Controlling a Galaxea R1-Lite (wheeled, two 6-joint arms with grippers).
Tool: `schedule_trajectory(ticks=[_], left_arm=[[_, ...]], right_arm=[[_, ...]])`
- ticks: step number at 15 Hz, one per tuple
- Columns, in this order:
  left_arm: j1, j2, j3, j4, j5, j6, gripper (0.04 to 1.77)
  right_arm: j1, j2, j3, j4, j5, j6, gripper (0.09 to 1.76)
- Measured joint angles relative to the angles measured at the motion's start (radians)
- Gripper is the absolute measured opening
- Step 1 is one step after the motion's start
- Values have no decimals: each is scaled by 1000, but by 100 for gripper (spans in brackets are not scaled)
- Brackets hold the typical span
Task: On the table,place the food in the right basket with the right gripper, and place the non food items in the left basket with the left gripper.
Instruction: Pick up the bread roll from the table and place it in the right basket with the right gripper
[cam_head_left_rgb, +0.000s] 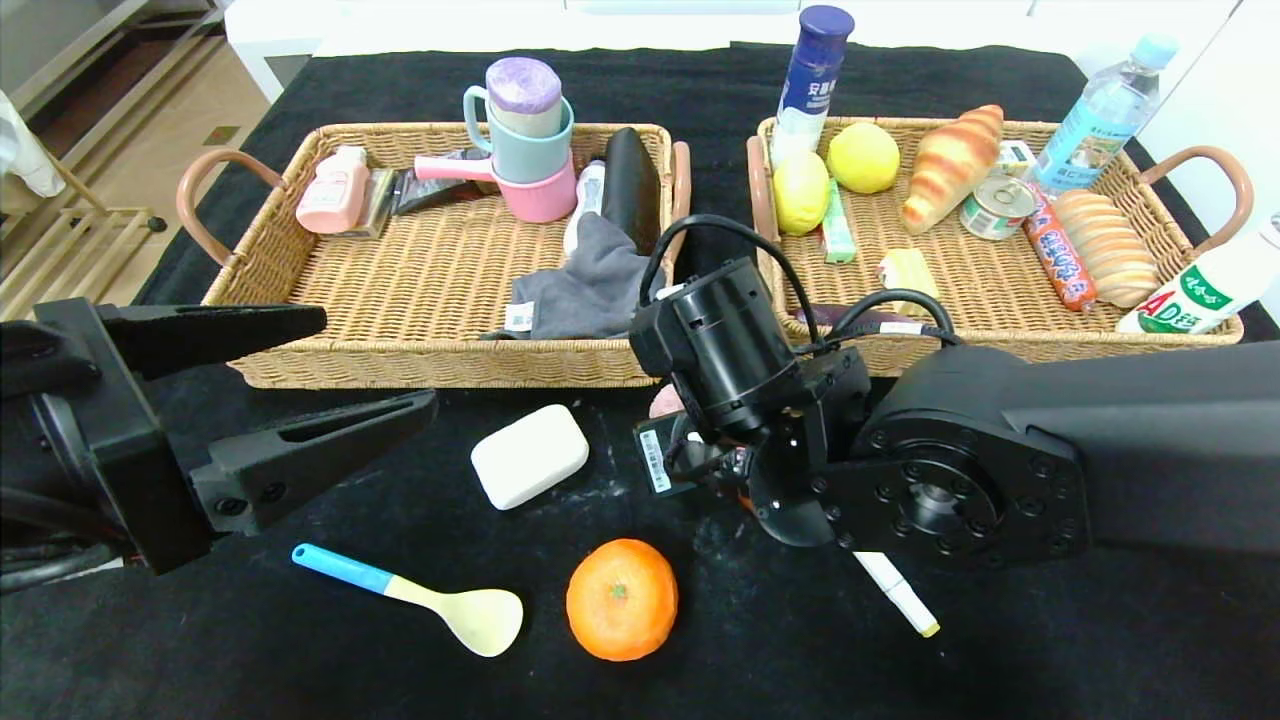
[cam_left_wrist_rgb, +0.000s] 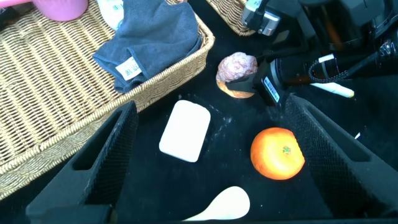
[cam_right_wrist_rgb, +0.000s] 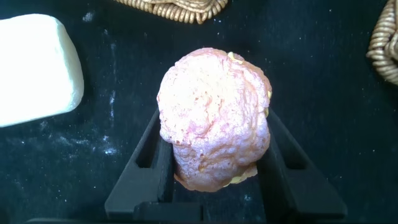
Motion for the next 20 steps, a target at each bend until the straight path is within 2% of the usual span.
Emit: schedule_trajectory(ticks=[11,20], left_arm=[[0,1,1,0,1,0,172],[0,0,2,0,1,0,172]], right_arm=[[8,-113,-2,11,1,-5,82],[-27,-197,-26,9,3,-80,82]])
